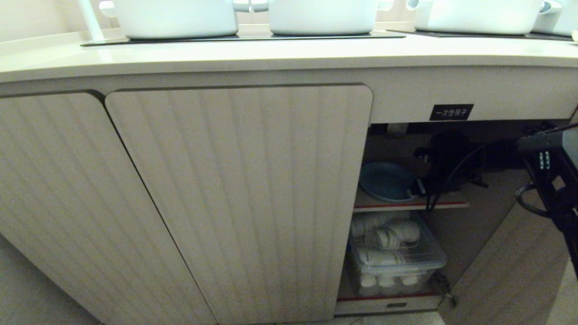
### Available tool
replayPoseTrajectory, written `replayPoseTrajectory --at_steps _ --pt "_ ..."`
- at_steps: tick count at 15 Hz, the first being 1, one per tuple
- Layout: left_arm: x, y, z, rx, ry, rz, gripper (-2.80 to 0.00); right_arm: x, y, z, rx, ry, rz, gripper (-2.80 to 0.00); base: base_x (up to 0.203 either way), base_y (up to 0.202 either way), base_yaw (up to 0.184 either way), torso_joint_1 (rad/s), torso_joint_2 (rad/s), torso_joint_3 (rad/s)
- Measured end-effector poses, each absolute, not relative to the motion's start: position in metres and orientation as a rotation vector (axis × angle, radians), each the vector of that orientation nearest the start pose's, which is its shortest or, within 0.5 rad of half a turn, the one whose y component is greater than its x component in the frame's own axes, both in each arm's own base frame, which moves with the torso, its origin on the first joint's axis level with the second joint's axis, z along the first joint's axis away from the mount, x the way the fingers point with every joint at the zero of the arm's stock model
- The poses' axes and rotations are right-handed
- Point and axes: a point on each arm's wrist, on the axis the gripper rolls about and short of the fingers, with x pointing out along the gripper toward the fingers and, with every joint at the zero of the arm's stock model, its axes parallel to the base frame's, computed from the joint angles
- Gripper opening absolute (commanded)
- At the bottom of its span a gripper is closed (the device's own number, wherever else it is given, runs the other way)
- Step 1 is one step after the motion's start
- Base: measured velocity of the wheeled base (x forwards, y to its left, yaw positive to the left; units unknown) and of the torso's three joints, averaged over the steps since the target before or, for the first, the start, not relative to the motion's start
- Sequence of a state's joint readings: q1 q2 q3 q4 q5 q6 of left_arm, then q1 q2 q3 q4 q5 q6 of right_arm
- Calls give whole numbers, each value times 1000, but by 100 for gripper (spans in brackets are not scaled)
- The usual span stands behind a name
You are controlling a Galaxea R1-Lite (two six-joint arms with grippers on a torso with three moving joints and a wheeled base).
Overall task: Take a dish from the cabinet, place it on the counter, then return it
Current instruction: Take the plate from the cabinet
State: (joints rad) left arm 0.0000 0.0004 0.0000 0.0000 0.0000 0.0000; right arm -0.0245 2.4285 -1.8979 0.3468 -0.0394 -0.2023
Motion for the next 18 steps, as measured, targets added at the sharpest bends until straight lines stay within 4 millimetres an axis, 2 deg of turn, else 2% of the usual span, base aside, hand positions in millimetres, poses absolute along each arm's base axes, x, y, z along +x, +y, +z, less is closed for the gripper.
replayPoseTrajectory --at_steps 18 --pt "-23 0 75 0 0 0 -280 492 -2 93 -197 846 62 0 0 0 0 0 0 0"
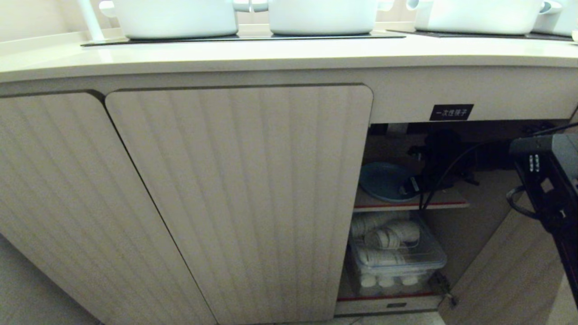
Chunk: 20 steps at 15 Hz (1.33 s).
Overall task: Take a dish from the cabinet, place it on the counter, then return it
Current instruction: Take the plate from the cabinet
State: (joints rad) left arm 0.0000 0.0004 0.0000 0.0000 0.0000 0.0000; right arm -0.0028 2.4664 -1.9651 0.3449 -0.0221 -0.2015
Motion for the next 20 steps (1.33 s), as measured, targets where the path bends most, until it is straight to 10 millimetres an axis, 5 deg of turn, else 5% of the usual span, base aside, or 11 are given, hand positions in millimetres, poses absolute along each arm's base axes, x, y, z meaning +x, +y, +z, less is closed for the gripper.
replayPoseTrajectory --at_steps 20 --pt "-23 0 75 0 0 0 -280 494 -4 94 -199 821 48 0 0 0 0 0 0 0"
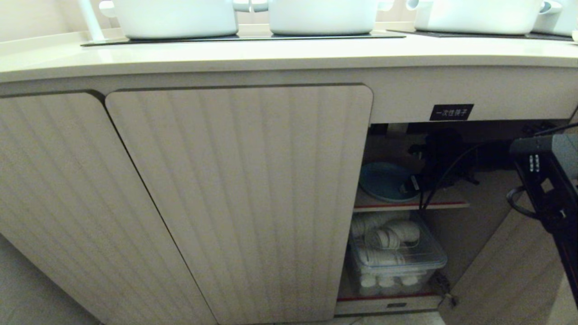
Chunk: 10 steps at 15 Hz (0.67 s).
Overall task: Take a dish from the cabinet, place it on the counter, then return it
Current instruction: Take the plate from the cabinet
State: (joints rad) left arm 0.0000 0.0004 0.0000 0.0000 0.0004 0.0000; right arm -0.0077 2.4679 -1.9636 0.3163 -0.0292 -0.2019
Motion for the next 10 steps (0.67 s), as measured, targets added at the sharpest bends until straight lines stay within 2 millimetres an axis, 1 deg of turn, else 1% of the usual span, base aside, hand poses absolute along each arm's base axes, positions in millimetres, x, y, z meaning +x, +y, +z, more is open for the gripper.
replayPoseTrajectory --at_steps 10 --pt "-23 0 75 0 0 0 -280 497 -4 86 -196 823 48 0 0 0 0 0 0 0"
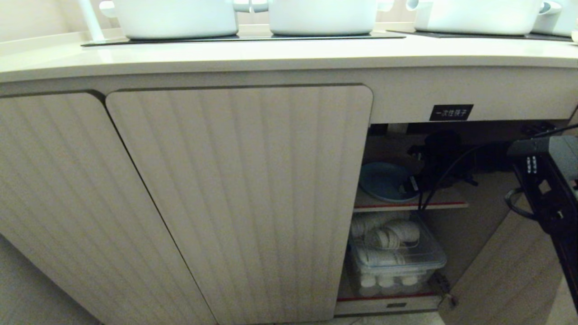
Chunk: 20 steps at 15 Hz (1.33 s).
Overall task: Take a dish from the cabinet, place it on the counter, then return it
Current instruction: Take the plate from the cabinet
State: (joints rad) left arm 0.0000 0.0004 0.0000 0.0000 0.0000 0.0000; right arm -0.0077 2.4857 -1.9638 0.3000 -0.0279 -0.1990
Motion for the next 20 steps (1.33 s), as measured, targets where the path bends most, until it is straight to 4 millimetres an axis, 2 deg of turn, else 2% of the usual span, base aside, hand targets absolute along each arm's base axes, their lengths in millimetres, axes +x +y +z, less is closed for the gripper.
replayPoseTrajectory --at_steps 1,2,3,20 --pt "-23 0 75 0 0 0 -280 497 -4 86 -196 823 48 0 0 0 0 0 0 0" --pt "-23 0 75 0 0 0 -280 497 -4 86 -196 824 49 -59 0 0 0 0 0 0" --pt "-23 0 75 0 0 0 -280 497 -4 86 -196 824 49 -280 0 0 0 0 0 0" --pt "-23 0 75 0 0 0 -280 496 -3 87 -198 823 50 -280 0 0 0 0 0 0"
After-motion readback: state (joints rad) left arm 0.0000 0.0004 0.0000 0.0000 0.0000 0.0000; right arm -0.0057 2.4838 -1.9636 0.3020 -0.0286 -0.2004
